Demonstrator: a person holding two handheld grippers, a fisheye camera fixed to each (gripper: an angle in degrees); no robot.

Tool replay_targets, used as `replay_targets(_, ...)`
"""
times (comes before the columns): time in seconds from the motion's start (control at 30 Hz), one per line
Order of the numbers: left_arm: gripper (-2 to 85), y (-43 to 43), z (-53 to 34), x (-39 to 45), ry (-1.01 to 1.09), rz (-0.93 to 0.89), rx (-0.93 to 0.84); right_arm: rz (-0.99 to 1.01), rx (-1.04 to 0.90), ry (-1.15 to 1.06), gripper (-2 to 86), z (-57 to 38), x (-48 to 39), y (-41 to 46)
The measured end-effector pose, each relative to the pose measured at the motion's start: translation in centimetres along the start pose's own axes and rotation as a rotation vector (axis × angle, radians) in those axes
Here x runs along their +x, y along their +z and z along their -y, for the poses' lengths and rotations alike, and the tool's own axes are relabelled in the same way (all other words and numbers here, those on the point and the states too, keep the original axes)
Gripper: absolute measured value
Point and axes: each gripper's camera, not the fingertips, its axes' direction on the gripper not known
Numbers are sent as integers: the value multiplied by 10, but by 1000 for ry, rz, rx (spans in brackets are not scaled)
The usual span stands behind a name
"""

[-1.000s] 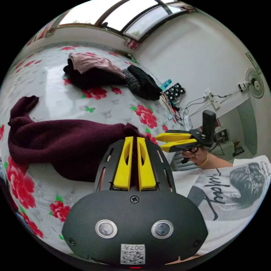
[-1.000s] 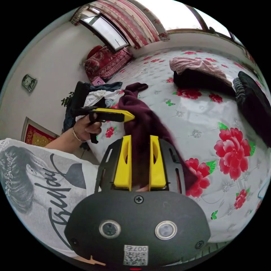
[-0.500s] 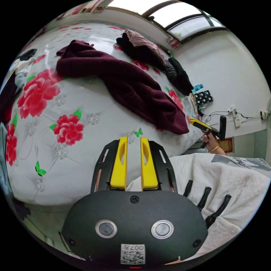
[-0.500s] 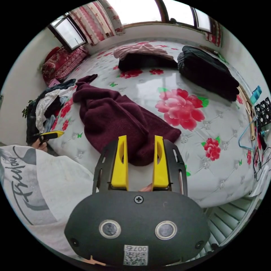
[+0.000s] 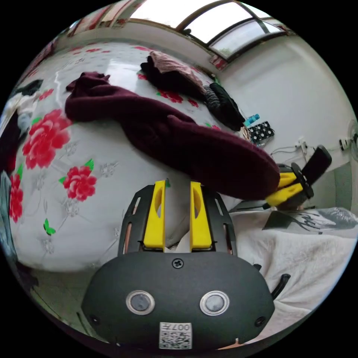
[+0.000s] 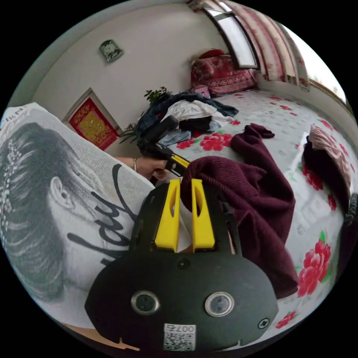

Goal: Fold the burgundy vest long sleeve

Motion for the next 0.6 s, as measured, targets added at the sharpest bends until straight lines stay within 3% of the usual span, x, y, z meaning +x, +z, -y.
replay_targets(0.1,100,-15,-16,-16,-111,24,36,68,-76,14,53,-3,7,14)
replay_targets(0.2,99,-34,-37,-22,-177,91,65,52,4,170,65,-32,35,-8)
replay_targets(0.37,99,-34,-56,-9,-189,108,32,-316,29,583,87,-121,105,-60)
replay_targets(0.6,128,52,-30,53,-59,-10,-216,-456,31,867,92,-172,185,-99)
